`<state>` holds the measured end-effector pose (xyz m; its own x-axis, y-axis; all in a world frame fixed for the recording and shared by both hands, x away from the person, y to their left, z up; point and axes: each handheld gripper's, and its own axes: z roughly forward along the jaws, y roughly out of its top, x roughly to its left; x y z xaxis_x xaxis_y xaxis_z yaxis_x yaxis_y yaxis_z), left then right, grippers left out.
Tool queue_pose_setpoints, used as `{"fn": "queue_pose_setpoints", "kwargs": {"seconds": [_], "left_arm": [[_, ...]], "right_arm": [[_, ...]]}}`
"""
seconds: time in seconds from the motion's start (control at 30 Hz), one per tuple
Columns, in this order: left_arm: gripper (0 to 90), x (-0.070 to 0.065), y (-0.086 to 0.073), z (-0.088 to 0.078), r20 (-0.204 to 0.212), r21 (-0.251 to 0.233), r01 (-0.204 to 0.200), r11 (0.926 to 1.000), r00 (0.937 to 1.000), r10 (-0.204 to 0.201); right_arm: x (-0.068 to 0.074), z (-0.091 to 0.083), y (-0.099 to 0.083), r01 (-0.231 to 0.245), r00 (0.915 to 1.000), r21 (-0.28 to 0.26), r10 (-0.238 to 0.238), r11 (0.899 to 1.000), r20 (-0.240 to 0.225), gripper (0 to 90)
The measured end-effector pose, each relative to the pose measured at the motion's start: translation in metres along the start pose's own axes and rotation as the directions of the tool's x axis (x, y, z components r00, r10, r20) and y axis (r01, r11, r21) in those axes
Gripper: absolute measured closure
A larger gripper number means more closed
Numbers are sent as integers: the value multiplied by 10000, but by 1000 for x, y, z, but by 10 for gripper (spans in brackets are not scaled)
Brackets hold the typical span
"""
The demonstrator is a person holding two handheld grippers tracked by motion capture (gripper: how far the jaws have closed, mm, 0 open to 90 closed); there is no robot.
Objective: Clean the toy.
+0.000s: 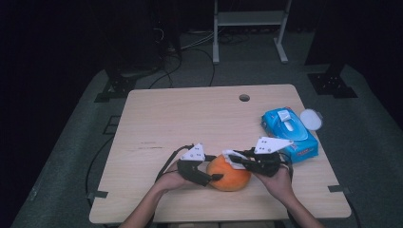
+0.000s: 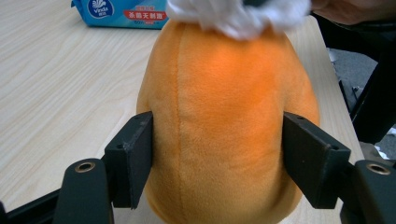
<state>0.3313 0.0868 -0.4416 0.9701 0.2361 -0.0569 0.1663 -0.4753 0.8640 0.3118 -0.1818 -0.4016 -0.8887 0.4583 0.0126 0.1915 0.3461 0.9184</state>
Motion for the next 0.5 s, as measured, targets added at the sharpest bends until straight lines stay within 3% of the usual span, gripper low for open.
{"fn": "queue_pose_setpoints", "kwargs": {"seconds": [0.1, 0.17, 0.3, 0.5], "left_arm": [[287, 0, 2, 0, 113, -82, 50, 10000, 9999, -49], [229, 1, 5, 0, 261, -132, 211, 9997, 9994, -207], [173, -1, 13, -1, 455, -620, 435, 9971, 9981, -408], [241, -6, 13, 4, 282, -444, 128, 9989, 9995, -116]], "right_arm": [[-8, -7, -7, -293, 9994, -112, 295, 9995, 176, 789], [-8, -9, -11, -412, 9990, -149, 415, 9990, 192, 789], [-4, -9, -11, -233, 9994, -141, 236, 9996, 249, 789], [12, 2, -1, 355, 9994, -7, -355, 9994, -14, 788]]}}
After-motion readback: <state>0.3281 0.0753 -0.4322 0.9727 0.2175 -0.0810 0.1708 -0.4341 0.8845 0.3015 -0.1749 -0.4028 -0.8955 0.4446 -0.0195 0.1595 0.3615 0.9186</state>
